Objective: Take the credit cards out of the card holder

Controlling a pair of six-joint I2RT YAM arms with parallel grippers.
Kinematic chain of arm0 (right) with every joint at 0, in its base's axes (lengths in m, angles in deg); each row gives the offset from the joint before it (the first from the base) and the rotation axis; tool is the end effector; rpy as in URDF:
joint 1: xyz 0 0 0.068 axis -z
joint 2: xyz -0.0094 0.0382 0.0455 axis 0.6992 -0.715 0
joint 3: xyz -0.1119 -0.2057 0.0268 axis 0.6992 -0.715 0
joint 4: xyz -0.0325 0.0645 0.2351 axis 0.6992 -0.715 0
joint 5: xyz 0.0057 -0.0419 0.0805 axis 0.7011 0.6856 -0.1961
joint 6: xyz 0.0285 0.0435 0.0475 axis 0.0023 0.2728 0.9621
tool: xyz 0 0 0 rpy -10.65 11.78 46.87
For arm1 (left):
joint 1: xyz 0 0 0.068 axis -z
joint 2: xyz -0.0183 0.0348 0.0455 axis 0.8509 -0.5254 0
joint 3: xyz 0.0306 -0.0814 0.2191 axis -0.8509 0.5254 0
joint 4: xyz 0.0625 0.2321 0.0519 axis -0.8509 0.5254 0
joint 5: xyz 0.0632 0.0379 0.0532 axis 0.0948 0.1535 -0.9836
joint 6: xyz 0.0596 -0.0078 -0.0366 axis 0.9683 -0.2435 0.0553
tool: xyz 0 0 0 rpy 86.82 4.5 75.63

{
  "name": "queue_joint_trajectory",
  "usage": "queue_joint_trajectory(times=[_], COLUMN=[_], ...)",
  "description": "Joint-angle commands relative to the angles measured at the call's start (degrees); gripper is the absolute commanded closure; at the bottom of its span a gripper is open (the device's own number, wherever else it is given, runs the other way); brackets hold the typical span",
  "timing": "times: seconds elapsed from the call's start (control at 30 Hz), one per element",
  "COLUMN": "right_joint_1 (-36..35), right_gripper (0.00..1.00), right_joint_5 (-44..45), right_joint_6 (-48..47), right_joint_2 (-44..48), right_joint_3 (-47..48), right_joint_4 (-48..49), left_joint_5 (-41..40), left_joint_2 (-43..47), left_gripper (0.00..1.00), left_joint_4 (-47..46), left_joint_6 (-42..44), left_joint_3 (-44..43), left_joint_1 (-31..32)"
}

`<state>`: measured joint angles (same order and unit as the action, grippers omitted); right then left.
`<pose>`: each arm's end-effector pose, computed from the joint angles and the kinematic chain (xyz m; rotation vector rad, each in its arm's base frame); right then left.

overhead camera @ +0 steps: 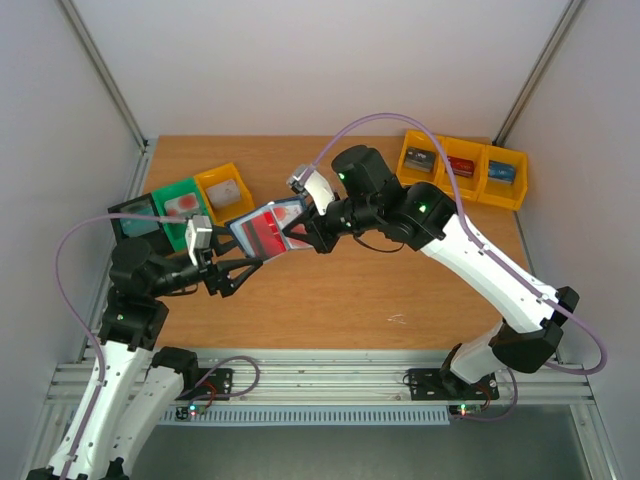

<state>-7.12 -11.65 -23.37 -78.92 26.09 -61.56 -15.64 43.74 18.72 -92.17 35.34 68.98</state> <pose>0.1738 0.2541 0.3888 -1.4970 1.6581 0.7331 0.1445 -0.0762 0.3202 0.7229 1.5272 -1.1282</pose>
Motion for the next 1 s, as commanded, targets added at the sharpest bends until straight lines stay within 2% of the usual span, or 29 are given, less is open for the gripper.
queue_joint_trajectory(times=[0.0,0.17,0.3,0.37,0.57,0.6,0.63,0.77,0.8,0.9,0.97], right_joint_1=[-0.07,1.83,2.52,2.53,2.5,2.53,2.53,2.53,2.64,3.97,6.04], right_gripper=[0.99,0.99,0.99,0.99,0.98,0.98,0.98,0.9,0.88,0.7,0.6], right_joint_5=[-8.39,-16.15,-18.82,-19.54,-20.35,-20.35,-20.35,-19.74,-19.13,-15.54,-12.41], right_joint_6=[-3.16,-4.58,-5.15,-5.26,-5.0,-5.05,-5.06,-5.1,-4.96,-3.42,-1.4], right_joint_2=[2.49,5.52,6.21,5.86,5.25,5.17,5.1,5.19,5.37,5.8,6.02], right_joint_3=[-0.7,-4.2,-4.99,-4.95,-4.92,-4.9,-4.89,-5.04,-5.14,-5.61,-5.77], right_joint_4=[3.3,5.6,5.49,5.46,5.99,6.05,6.03,5.99,6.04,5.87,4.83], left_joint_5=[-2.53,-2.0,2.98,6.41,8.15,8.5,8.9,9.34,8.9,5.31,0.68], left_joint_2=[0.77,1.16,1.22,1.14,0.54,0.49,0.41,0.55,0.52,0.61,0.83], left_gripper=[0.14,0.12,0.12,0.15,0.3,0.34,0.41,0.93,0.99,1.0,1.0], left_joint_4=[2.61,3.14,-0.18,-2.76,-7.9,-8.19,-8.38,-8.17,-8.09,-6.74,-2.57], left_joint_6=[2.35,3.0,2.07,1.04,-1.66,-1.7,-1.7,-1.86,-2.0,-4.18,-4.34], left_joint_3=[-0.24,-0.8,-0.69,-0.18,0.48,0.42,0.29,0.22,0.29,0.2,-0.14], left_joint_1=[-0.13,-0.13,-0.13,-0.17,-0.13,-0.13,-0.11,-0.04,-0.09,-0.07,-0.09])
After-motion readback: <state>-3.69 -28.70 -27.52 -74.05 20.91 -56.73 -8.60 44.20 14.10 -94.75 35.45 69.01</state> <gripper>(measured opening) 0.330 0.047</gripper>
